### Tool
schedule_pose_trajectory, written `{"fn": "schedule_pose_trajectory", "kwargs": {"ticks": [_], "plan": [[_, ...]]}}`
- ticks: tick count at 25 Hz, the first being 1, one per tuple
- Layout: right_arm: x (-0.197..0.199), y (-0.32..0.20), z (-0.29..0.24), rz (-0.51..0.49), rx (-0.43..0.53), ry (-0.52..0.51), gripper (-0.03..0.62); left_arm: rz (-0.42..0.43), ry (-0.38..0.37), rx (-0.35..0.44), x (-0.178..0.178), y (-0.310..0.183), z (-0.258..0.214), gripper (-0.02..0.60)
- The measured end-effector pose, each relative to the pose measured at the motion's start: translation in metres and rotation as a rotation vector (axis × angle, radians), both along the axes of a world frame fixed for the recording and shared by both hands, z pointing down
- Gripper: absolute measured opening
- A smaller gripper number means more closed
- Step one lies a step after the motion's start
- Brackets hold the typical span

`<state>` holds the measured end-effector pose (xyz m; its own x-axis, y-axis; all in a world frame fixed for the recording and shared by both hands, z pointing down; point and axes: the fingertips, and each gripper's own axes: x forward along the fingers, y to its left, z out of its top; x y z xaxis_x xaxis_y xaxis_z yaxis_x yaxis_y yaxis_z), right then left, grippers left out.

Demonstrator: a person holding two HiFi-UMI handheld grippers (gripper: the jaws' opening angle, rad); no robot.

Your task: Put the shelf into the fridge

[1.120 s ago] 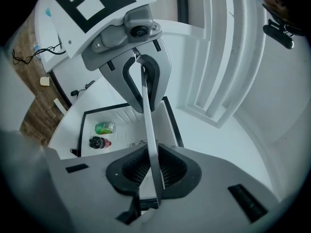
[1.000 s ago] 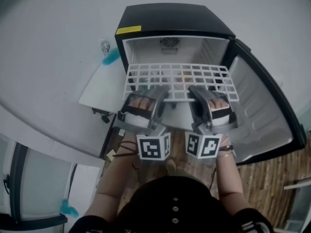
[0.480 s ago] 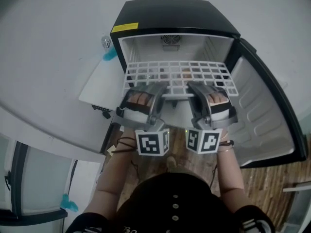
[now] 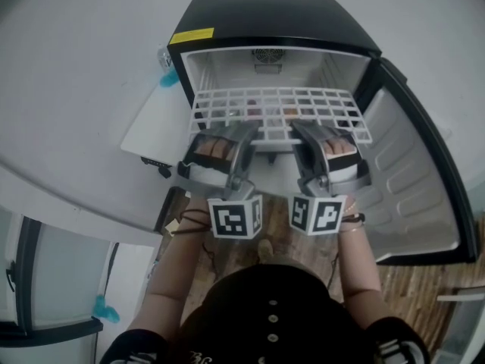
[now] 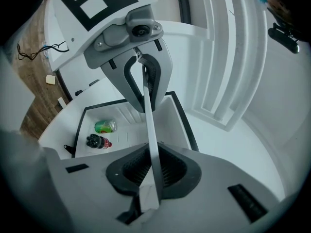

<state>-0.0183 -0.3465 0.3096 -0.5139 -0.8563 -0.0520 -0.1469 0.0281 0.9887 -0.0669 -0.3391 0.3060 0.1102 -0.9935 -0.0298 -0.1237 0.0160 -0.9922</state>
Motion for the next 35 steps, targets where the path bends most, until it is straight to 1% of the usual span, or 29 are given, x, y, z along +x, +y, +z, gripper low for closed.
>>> {"fn": "schedule_pose_trajectory", "kwargs": {"ticks": [3, 6, 11, 14, 21, 25, 35], "plan": [[-0.002, -0.003, 0.001, -0.008, -0.004, 0.005, 0.048, -0.006, -0.008, 0.0, -0.001, -0.002, 0.001, 0.038], [-0.002, -0.006, 0.0, -0.017, -0.005, 0.004, 0.048, -0.017, -0.031, 0.006, -0.002, -0.004, 0.003, 0.038], [0.001, -0.008, -0.003, -0.013, 0.009, 0.007, 0.046, -0.013, -0.025, 0.018, 0.0, -0.007, 0.0, 0.037], [0.002, -0.011, -0.001, -0.018, 0.011, 0.011, 0.045, -0.016, -0.037, 0.014, 0.001, -0.01, 0.001, 0.037], [0.001, -0.014, 0.003, -0.012, 0.001, 0.006, 0.044, -0.013, -0.013, 0.002, 0.0, -0.013, 0.005, 0.038], [0.001, -0.015, 0.007, -0.012, -0.011, 0.003, 0.046, -0.007, 0.019, -0.014, 0.0, -0.015, 0.007, 0.038], [-0.004, -0.027, 0.011, 0.001, -0.021, 0.007, 0.046, 0.01, 0.039, -0.05, -0.005, -0.028, 0.01, 0.038]]}}
